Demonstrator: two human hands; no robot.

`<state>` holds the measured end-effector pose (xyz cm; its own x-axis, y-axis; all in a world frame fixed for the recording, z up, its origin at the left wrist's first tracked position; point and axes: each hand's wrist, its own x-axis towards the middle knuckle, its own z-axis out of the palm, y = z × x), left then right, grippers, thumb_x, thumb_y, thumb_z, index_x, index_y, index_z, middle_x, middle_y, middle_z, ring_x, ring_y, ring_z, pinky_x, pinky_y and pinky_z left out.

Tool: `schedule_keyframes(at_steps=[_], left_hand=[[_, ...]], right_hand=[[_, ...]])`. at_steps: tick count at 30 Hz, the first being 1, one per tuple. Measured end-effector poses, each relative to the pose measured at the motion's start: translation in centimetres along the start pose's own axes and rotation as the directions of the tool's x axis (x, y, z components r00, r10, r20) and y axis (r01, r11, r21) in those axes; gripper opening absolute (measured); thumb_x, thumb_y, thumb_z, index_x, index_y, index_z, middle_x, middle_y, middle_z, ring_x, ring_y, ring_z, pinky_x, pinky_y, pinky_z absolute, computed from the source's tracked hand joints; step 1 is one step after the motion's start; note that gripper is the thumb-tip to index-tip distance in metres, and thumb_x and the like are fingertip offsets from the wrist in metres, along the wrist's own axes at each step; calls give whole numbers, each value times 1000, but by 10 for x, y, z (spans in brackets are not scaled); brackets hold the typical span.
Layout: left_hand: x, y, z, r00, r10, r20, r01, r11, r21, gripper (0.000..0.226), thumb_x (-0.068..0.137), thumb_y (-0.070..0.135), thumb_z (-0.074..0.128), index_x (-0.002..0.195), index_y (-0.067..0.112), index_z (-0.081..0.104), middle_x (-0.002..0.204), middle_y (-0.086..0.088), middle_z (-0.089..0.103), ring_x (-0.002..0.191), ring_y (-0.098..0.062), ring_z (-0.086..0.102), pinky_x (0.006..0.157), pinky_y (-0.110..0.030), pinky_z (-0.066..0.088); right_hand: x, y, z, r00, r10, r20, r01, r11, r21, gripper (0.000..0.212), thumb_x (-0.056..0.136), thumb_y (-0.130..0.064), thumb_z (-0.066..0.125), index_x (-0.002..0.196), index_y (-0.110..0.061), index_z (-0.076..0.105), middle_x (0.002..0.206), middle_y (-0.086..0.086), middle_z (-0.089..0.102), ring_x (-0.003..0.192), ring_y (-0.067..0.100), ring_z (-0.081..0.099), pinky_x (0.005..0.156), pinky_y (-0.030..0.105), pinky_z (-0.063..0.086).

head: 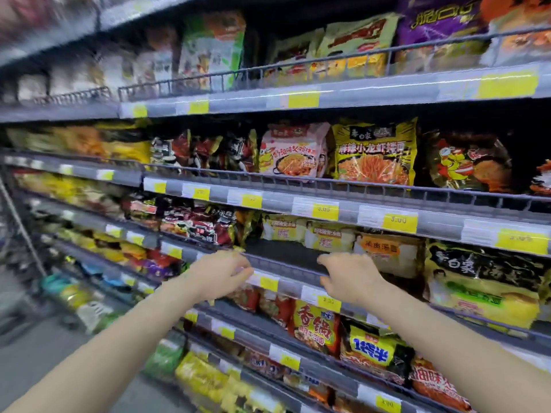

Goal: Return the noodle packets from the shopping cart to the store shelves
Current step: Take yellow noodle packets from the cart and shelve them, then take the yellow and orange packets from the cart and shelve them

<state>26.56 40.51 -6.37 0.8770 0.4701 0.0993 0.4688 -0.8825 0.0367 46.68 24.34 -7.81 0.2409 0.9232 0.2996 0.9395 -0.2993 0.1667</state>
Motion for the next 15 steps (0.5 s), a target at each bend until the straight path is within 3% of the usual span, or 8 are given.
schedule_keyframes(at_steps=[2,4,9,15], left_hand=[[-20,-26,0,997,-76,-34,77,996,39,39,99,43,32,116,21,60,116,3,61,96,-17,59,73,-30,49],[-41,-50,0,985,-158,-76,162,985,54,37,99,41,33,113,20,61,115,4,60,100,-18,58,78,-33,50],[-100,-102,-6,918,-382,-104,392,913,109,36,98,41,34,115,21,59,117,1,59,104,-21,57,81,-36,50],[-198,-148,-11,765,-624,-161,644,751,150,35,98,39,36,117,20,58,120,-3,59,113,-25,55,86,-36,47]], right_hand=[[22,-26,3,995,-98,-24,98,995,3,24,97,-28,39,109,-17,55,104,3,63,97,26,62,63,31,36],[42,-56,3,979,-199,-35,199,980,-3,15,97,-26,39,97,-17,52,90,3,58,91,25,63,60,30,38],[88,-131,1,918,-392,-63,396,916,71,16,97,-27,40,101,-17,51,96,2,61,94,26,63,65,32,42],[141,-232,3,802,-588,-107,598,791,134,23,97,-28,39,108,-17,55,103,-1,66,92,22,64,59,29,43]])
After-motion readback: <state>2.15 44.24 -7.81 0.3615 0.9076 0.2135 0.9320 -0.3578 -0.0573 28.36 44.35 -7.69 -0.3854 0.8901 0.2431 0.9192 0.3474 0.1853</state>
